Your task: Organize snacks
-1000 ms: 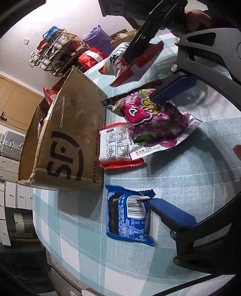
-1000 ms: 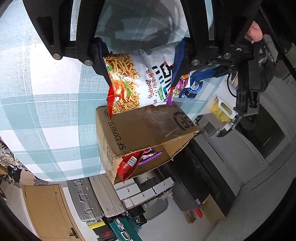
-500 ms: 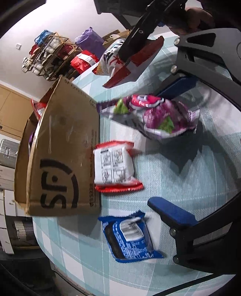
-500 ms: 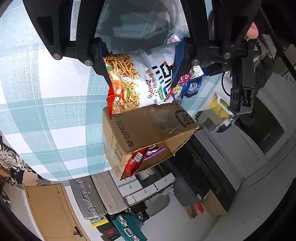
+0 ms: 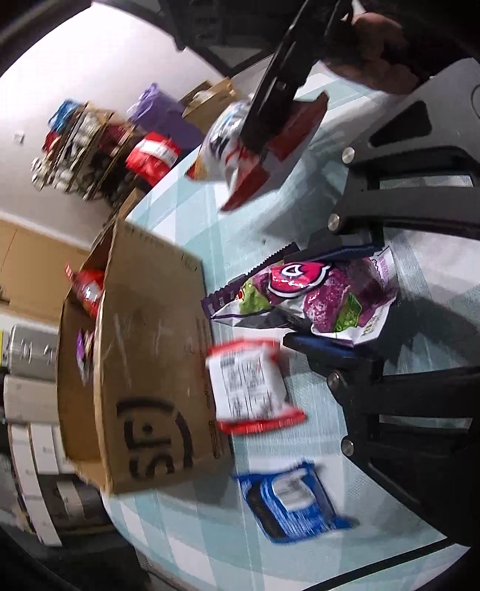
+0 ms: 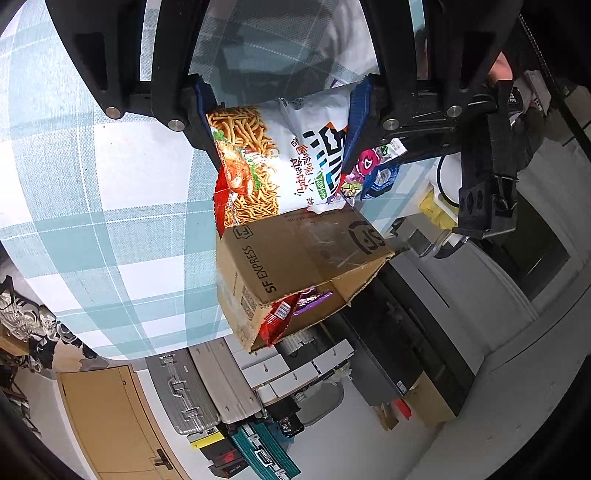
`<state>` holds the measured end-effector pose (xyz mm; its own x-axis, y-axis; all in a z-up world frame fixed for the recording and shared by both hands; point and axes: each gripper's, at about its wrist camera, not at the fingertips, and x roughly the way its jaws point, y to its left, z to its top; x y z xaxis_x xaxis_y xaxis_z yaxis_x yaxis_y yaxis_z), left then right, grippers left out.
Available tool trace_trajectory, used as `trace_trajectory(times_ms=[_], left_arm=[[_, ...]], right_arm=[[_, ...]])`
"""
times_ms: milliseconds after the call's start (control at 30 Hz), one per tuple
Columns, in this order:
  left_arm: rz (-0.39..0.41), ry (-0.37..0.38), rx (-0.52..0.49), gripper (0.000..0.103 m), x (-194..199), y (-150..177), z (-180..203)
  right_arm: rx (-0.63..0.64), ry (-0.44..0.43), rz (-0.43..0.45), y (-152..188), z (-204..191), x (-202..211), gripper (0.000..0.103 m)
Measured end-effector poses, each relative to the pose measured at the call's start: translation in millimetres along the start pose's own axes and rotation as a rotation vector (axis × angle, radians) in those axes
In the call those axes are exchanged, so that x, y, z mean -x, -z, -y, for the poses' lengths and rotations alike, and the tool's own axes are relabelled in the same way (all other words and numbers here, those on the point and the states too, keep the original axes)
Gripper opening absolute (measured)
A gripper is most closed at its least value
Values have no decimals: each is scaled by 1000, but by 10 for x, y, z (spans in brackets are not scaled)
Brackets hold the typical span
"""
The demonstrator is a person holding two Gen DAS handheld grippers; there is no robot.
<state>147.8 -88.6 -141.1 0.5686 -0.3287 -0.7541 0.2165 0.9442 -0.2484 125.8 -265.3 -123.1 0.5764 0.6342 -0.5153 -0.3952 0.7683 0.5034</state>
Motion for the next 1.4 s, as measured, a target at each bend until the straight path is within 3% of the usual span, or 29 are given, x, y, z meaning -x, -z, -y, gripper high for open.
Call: trace_trajectory(times_ms=[900, 1400], left_arm=[[31, -25, 36, 32, 362, 196, -350], [51, -43, 70, 32, 672, -126, -660]], right_arm=[[98, -7, 1, -19, -484, 32, 59], [126, -43, 21, -326, -809, -42, 59]])
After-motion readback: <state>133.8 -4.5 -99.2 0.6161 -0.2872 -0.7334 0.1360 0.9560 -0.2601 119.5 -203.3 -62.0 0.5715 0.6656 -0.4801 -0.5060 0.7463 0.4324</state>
